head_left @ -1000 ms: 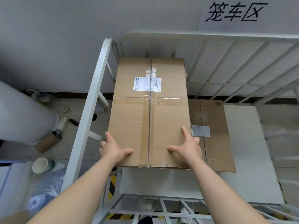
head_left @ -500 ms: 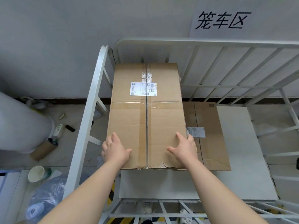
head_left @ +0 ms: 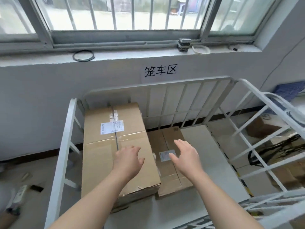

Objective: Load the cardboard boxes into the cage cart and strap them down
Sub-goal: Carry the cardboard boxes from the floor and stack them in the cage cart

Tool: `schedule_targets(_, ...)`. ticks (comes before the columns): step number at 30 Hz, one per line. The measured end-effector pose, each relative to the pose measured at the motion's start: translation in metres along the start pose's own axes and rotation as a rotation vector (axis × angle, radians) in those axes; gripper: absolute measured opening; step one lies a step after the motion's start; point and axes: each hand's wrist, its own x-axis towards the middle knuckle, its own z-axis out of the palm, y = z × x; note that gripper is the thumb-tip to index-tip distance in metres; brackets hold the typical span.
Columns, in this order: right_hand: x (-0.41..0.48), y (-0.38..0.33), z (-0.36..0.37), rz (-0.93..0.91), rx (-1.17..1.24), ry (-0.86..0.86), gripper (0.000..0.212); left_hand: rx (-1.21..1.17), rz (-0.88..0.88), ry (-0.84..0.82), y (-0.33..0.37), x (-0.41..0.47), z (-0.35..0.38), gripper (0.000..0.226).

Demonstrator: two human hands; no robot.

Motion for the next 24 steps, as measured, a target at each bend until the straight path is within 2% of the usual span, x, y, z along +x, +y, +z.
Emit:
schedule_targets(10,-0.098,0.126,-0.102,0.185,0.023,0.237,0.058,0.096,0.42,0.084,0.186,-0.026,-0.008,0.042)
schedule_targets(15,-0.161,0.22,-0.14,0.304,0.057,0.306,0.059,0.127,0.59,0.083,0.298,-0.063,0.02,0.033)
schedule_targets(20,-0.235,0.32,-0.177,0.408,0.059,0.37,0.059,0.104,0.729,0.032,0.414,-0.111,0.063,0.042)
schedule_targets(24,-0.293,0.398,-0.202,0.541,0.078,0.429,0.058,0.09,0.854,-0.011,0.505,-0.148,0.098,0.039)
